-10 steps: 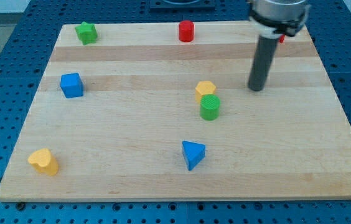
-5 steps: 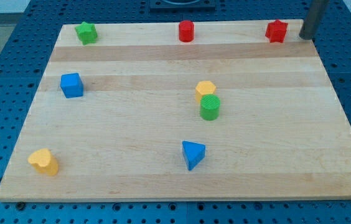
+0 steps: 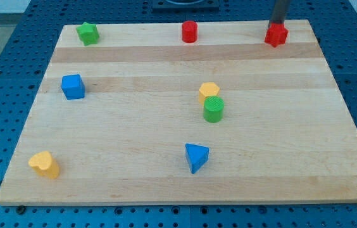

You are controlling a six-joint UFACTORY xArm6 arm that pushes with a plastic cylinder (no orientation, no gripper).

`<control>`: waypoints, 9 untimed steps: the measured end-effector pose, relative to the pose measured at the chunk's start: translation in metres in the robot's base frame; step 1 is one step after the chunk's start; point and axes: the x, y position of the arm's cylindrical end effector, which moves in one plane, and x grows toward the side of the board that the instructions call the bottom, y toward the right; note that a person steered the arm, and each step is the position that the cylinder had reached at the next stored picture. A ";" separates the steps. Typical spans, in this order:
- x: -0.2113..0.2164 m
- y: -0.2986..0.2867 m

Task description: Move the red star towards the yellow hexagon

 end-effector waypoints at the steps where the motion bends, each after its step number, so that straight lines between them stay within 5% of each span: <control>1: 0.000 0.000; 9: 0.141 -0.014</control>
